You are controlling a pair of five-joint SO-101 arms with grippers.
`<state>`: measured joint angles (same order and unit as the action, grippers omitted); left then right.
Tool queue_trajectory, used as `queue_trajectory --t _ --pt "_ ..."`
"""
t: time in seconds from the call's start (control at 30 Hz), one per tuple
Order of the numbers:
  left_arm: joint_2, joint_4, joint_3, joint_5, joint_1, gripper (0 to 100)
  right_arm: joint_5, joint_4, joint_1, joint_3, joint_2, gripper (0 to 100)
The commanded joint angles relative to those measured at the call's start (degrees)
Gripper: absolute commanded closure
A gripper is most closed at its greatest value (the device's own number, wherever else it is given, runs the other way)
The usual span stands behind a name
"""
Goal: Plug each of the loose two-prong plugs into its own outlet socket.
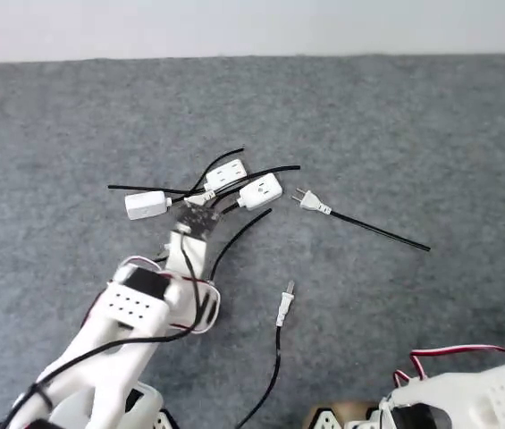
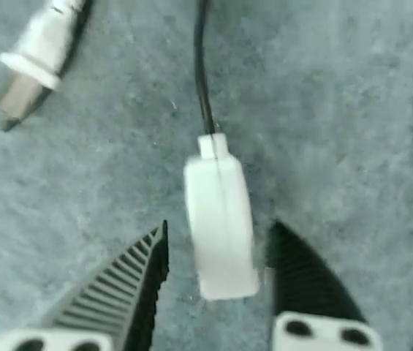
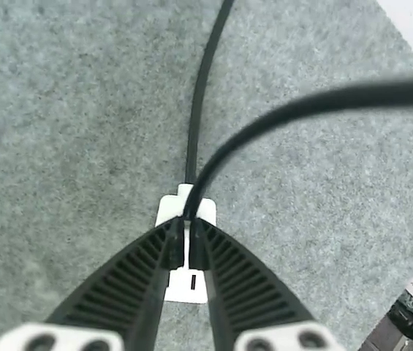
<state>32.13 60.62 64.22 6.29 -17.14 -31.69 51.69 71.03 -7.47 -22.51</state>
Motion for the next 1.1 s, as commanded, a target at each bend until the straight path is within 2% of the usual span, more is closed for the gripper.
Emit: queue_trajectory --t 0.0,0.13,0.3,0.5,0.7,0.93,1.07 --pt "7.56 1.76 -3.47 0.0 6.51 86 -0.62 1.36 -1.36 -0.26 0.13 98.7" --pt "11.87 1.76 -2.95 0.0 11.52 87 -0.7 1.36 -1.54 -0.26 -0.04 98.7" --pt "14.15 -1.23 0.66 0.09 10.46 87 -0.7 1.36 -1.63 -0.26 0.13 98.7" --pt "11.96 -6.51 2.59 0.09 10.99 98 -0.7 1.36 -2.07 -0.26 -0.04 98.7" --pt "5.27 -6.15 2.15 -0.62 11.43 98 -0.7 1.36 -2.07 -0.26 -0.13 98.7" --pt "-8.18 -4.31 -2.42 -5.01 11.25 96 -0.7 1.36 -1.71 -0.26 -0.13 98.7" --pt "-15.3 -2.73 -6.29 -5.1 6.59 95 -0.7 1.36 -1.71 -0.26 -0.13 98.7"
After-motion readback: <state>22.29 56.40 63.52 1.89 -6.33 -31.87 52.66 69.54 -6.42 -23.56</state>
